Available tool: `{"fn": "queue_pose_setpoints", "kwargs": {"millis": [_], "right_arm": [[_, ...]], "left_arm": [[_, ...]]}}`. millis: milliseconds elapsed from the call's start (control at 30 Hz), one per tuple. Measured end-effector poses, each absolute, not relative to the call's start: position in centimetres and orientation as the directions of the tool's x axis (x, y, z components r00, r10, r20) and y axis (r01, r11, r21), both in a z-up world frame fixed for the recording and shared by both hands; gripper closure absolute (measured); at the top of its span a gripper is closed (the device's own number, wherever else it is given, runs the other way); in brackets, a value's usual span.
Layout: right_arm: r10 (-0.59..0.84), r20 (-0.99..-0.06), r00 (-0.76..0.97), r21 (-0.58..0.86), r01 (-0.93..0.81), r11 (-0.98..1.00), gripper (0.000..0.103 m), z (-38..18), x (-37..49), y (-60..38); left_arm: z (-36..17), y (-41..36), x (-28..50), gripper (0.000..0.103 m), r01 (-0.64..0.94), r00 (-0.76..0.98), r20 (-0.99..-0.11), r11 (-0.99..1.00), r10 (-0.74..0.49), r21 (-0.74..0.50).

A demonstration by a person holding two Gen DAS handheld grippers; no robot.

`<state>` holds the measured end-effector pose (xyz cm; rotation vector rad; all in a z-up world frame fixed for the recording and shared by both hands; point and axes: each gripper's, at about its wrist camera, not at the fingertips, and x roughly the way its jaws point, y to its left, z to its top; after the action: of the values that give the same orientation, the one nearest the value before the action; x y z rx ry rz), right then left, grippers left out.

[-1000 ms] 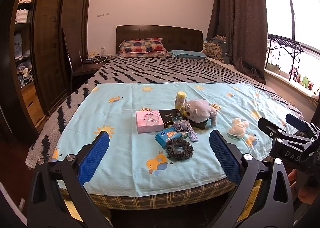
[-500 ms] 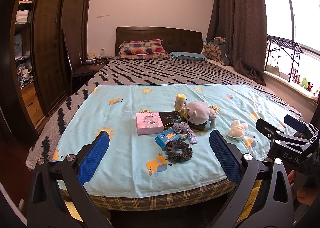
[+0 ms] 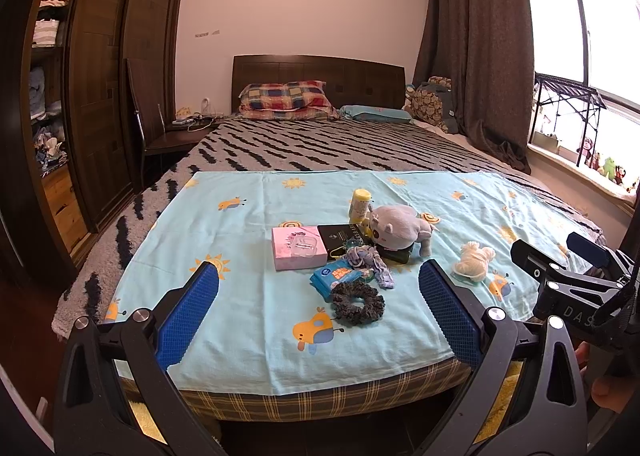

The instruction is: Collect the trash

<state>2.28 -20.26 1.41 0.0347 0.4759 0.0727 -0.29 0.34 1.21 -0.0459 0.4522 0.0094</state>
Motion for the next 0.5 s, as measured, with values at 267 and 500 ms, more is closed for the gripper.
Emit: {"fn": "queue_pose_setpoints", "kwargs": {"millis": [267, 500], "right_arm": [[0.078, -0.455, 0.887, 0.051, -0.062, 0.997, 0.003, 1.28, 2.16, -20.4], [0.078, -0.455, 0.887, 0.051, -0.062, 0.997, 0.003, 1.31, 2.19, -20.38]], "left_arm": [[1.18, 0.36, -0.32, 0.008, -0.018, 0.9, -0.437, 0.999, -0.002, -0.043], [1.18, 0.36, -0.32, 0.008, -0.018, 0.9, -0.436, 0.999, -0.002, -0.042]]}}
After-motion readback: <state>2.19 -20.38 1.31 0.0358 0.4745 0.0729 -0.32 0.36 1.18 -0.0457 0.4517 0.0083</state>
